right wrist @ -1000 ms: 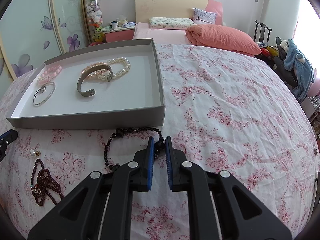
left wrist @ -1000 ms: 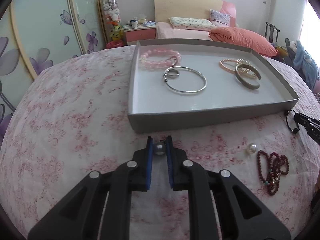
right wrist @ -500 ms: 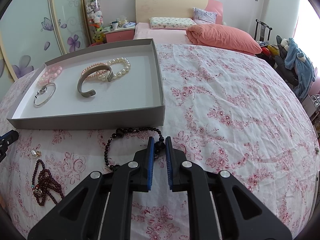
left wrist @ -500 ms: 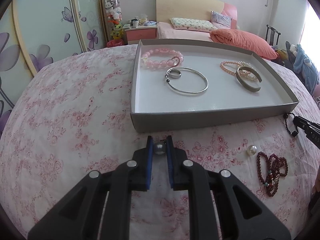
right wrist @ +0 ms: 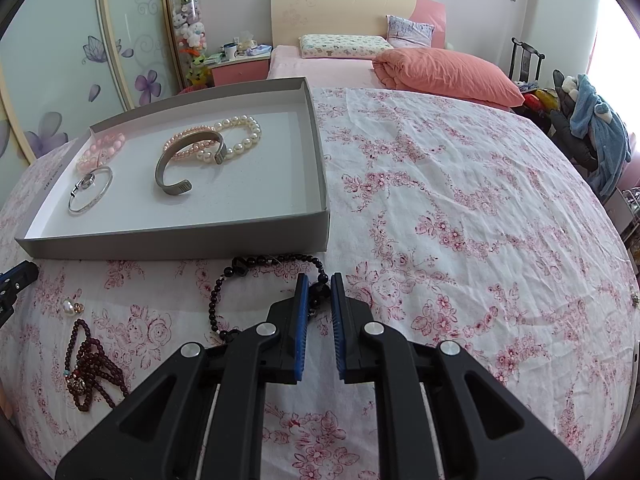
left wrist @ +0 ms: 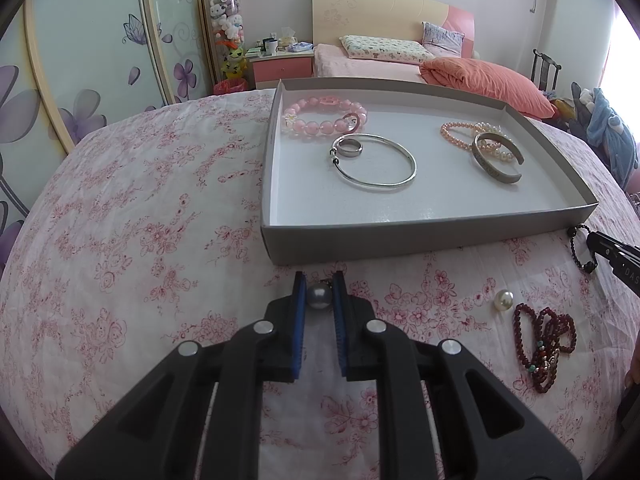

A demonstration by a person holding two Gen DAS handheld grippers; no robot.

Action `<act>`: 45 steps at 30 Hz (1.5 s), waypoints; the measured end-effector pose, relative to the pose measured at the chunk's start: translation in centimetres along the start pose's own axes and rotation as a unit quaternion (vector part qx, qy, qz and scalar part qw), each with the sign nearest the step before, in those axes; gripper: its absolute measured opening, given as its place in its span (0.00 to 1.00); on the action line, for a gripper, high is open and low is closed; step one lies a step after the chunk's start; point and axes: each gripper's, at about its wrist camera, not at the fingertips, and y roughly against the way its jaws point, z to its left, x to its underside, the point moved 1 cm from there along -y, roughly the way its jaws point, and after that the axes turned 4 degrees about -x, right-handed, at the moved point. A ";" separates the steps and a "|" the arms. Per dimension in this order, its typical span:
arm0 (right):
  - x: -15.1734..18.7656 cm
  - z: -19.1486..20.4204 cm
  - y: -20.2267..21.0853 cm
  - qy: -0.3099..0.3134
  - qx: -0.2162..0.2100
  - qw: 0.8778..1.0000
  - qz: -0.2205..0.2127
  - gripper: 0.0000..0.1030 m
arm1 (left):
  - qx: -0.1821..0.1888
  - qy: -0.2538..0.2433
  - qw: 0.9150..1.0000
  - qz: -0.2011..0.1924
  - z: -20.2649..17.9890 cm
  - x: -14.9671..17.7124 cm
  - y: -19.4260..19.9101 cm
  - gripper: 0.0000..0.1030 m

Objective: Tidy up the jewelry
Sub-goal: 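Hold the pearl earring in the left tool while the right tool holds the black bracelet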

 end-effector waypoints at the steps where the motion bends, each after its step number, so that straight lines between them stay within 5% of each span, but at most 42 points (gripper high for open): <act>1: 0.0 0.0 0.0 0.000 0.000 1.000 0.000 0.12 | 0.000 0.000 1.000 0.000 0.0 0.0 0.0 0.14; 45: 0.0 0.2 0.1 0.003 -0.025 1.000 -0.003 0.12 | 0.007 0.000 1.000 -0.001 0.0 0.1 0.1 0.14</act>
